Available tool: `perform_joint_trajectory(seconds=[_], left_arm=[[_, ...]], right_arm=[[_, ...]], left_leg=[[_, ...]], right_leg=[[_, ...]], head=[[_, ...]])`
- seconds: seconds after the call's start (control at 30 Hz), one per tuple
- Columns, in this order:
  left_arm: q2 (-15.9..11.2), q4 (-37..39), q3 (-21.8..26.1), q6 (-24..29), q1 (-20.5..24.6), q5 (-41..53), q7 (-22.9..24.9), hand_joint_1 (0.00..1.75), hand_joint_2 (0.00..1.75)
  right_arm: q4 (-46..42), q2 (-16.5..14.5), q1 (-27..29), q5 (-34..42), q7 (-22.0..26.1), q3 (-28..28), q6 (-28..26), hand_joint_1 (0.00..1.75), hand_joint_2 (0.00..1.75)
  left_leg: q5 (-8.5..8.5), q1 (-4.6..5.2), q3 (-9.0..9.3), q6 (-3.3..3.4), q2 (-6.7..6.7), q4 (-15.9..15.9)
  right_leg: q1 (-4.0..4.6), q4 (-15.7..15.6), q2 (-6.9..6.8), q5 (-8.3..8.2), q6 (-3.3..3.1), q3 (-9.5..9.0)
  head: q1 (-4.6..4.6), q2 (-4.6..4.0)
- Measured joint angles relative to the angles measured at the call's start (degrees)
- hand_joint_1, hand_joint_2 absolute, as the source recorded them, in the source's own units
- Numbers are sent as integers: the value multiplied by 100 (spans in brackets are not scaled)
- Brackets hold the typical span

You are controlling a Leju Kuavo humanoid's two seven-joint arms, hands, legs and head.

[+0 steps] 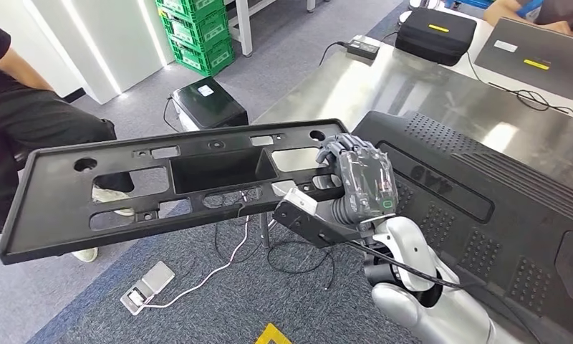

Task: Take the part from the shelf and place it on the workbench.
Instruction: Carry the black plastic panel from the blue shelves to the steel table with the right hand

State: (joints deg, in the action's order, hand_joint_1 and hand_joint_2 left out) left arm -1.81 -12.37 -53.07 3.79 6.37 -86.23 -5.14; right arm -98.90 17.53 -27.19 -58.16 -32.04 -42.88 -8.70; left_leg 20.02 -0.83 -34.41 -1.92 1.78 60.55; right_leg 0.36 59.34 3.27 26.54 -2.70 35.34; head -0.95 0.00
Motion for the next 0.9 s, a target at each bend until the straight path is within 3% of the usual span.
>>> perform_joint_trajectory(seconds=[0.1, 0.17, 0.27, 0.3, 0.33, 0.37, 0.47, 0.53, 0.67, 0.73, 0.8, 0.83, 0.9], left_arm=[[0, 0, -13, 8, 2, 13, 17, 0, 175], [-2, -1, -19, 8, 7, 23, 24, 0, 175], [-4, -2, -23, 8, 8, 33, 29, 0, 175], [-4, -2, -25, 8, 4, 34, 33, 0, 175], [-4, -2, -28, 8, 2, 36, 39, 0, 175], [-4, -2, -31, 8, 4, 37, 45, 0, 175], [-4, -2, -38, 8, 18, 48, 61, 0, 175], [-4, -2, -41, 10, 31, 54, 72, 0, 175], [-4, -2, -48, 15, 58, 68, 81, 0, 175], [-4, -2, -49, 16, 64, 77, 81, 0, 175], [-4, -2, -50, 16, 64, 84, 81, 0, 175], [-4, -2, -50, 17, 64, 88, 81, 0, 175], [-4, -2, -50, 21, 65, 95, 83, 0, 175]], right_arm=[[0, 3, 2, 4, -2, 1, 4, 175, 175], [0, 8, -3, 4, -2, 2, 7, 175, 175], [1, 11, -2, 4, -9, 2, 13, 175, 175], [1, 11, 4, 5, -12, 0, 19, 175, 175], [3, 11, 7, 10, -16, -2, 29, 175, 175], [5, 11, 6, 17, -23, -3, 40, 175, 175], [37, 14, -29, 52, -53, -2, 63, 175, 175], [79, 10, -82, 70, -48, -1, 56, 175, 175], [185, -7, -188, 87, -2, -1, 17, 175, 175], [229, -23, -236, 89, 9, -4, 14, 175, 175], [278, -45, -254, 90, 13, -8, 10, 175, 175], [309, -55, -259, 91, 13, -9, -2, 175, 175], [381, -73, -296, 94, 19, -9, -40, 175, 175]], left_leg=[[-23, 14, 18, 91, -37, -115], [-57, 3, 47, 157, -100, -171], [-71, 9, 57, 202, -193, -199], [-68, 13, 56, 205, -227, -198], [-64, 15, 57, 206, -259, -197], [-58, 14, 60, 200, -287, -195], [-25, 13, 79, 146, -347, -179], [-7, 25, 86, 86, -376, -169], [111, 4, 83, -49, -378, -37], [433, -3, -143, -81, -291, 514], [759, 3, -509, -86, -239, 1267], [795, 4, -624, -83, -229, 1482], [544, 5, -556, -61, -217, 1274]], right_leg=[[-17, 7, 60, -8, 85, 38], [-15, 187, -42, 122, 142, 110], [-39, 1189, -248, 620, 223, 582], [-57, 1498, -265, 717, 242, 737], [-78, 1622, -273, 708, 256, 806], [-97, 1517, -285, 592, 267, 761], [-106, 368, -426, 69, 262, 208], [-72, -2, -465, -7, 209, 40], [-58, -49, -360, -25, 71, 14], [-66, -69, -329, -36, 15, -3], [-46, -63, -281, -31, -19, -3], [-36, -59, -249, -28, -26, -5], [-27, -47, -171, -25, -27, -12]], head=[[-9, 0], [-35, 0], [-147, 0], [-171, 0], [-188, 0], [-204, 0], [-277, 0], [-295, 0], [-251, 0], [-196, 0], [-124, 0], [-99, 0], [-64, 0]])
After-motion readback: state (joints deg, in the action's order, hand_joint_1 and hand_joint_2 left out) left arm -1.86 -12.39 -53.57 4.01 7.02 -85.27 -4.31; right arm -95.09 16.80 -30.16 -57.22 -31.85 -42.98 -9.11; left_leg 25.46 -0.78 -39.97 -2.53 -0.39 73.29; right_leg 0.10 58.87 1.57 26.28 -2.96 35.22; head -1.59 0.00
